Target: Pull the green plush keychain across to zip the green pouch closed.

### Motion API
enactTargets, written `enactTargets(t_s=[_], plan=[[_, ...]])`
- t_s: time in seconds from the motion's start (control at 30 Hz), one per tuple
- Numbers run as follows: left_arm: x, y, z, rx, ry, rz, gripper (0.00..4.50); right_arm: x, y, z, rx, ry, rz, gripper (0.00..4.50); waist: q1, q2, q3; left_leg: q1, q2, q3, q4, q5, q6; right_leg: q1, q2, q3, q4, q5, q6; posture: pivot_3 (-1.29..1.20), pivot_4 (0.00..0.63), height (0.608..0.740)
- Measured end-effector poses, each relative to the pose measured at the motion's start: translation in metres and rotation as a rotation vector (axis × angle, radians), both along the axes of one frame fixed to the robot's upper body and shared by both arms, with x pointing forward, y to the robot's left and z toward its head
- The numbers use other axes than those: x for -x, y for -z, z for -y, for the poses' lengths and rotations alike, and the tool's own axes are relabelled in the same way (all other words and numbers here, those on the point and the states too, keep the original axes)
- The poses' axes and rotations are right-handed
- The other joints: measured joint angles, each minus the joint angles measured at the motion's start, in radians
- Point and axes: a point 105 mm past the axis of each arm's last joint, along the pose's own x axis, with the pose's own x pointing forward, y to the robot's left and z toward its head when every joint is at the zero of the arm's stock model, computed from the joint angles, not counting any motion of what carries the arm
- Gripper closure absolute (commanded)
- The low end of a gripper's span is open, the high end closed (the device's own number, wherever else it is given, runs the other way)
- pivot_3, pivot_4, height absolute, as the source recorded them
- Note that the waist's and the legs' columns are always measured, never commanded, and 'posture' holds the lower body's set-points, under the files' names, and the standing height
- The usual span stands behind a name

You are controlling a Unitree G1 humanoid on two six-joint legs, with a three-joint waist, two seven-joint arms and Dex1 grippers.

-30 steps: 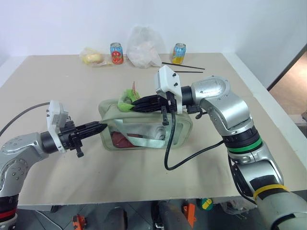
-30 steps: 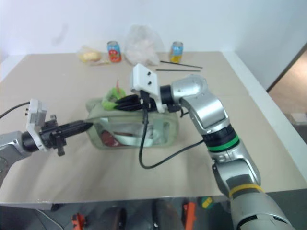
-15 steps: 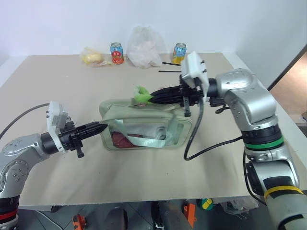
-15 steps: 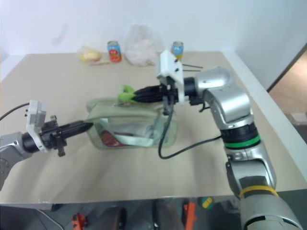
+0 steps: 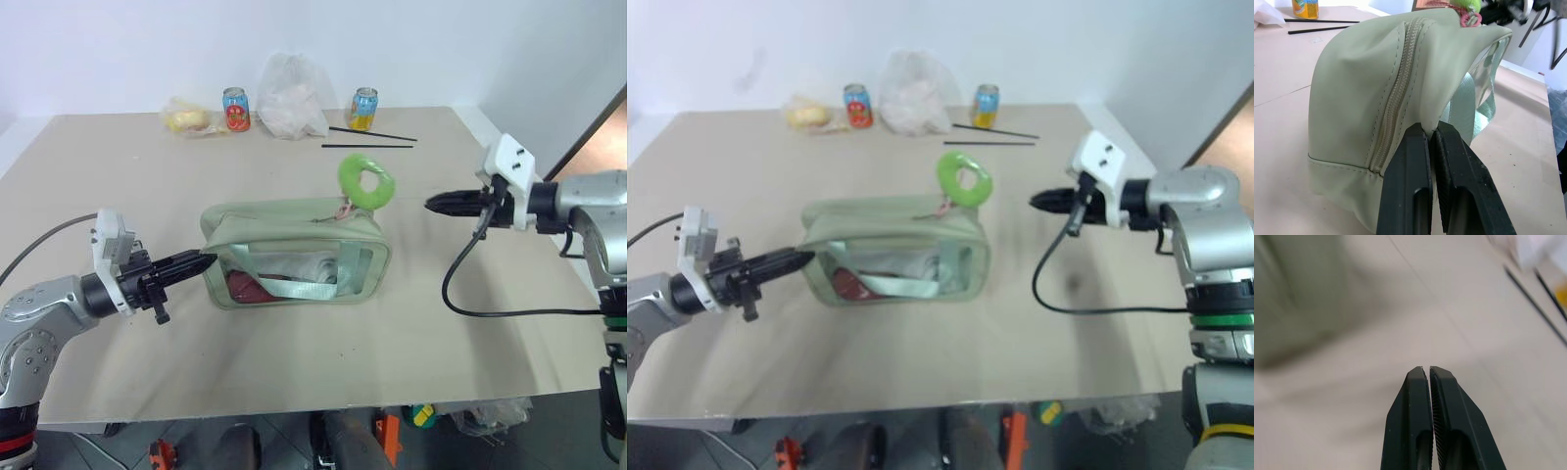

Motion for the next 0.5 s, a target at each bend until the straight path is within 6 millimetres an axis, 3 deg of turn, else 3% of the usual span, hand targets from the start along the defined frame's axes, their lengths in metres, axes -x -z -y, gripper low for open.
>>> enactTargets(t_s=[0.07, 0.2, 0.27, 0.3, 0.4, 0.5], plan=[[0.000, 0.000, 0.000, -0.002, 0.001, 0.001, 4.50, -0.001, 0.008, 0.026, 0.054, 0.097, -0.003, 4.38, 0.003, 0.000, 0.000, 0.000, 0.000, 0.000, 0.000, 0.000, 0.000, 0.000, 0.001, 0.000, 0.000, 0.000, 0.000, 0.00, 0.150, 0.740], [-0.002, 0.000, -0.002, 0.002, -0.006, -0.004, 4.50, 0.001, 0.029, 0.056, 0.101, 0.209, -0.042, 4.38, -0.003, 0.000, 0.000, -0.001, 0.001, 0.002, 0.000, 0.000, 0.000, 0.001, 0.002, 0.002, 0.001, 0.000, 0.000, 0.00, 0.150, 0.740], [-0.004, 0.000, -0.004, 0.003, -0.014, -0.007, 4.50, -0.008, 0.032, 0.040, 0.006, 0.197, -0.024, 4.38, -0.013, 0.000, 0.000, 0.000, 0.001, 0.004, 0.000, 0.001, -0.001, 0.002, 0.002, 0.004, 0.001, 0.001, 0.001, 0.00, 0.150, 0.740], [-0.004, 0.000, -0.005, 0.003, -0.016, -0.006, 4.50, -0.012, 0.031, 0.031, -0.033, 0.183, -0.016, 4.16, -0.018, 0.000, 0.000, 0.000, 0.001, 0.004, 0.000, 0.001, -0.002, 0.002, 0.002, 0.005, 0.001, 0.002, 0.002, 0.00, 0.150, 0.740], [-0.005, 0.000, -0.001, -0.002, 0.000, -0.006, 4.50, -0.031, 0.009, -0.016, -0.201, 0.093, 0.046, 3.15, -0.022, 0.002, 0.001, 0.000, 0.001, 0.004, 0.000, 0.005, -0.006, 0.001, 0.004, 0.006, 0.002, 0.006, 0.002, 0.00, 0.150, 0.740], [-0.004, 0.001, 0.000, -0.002, 0.008, -0.008, 4.50, -0.030, -0.012, -0.031, -0.205, 0.041, 0.101, 2.18, -0.014, 0.002, 0.001, 0.002, 0.001, 0.002, 0.000, 0.005, -0.006, 0.000, 0.004, 0.004, 0.001, 0.006, 0.002, 0.00, 0.150, 0.740]])
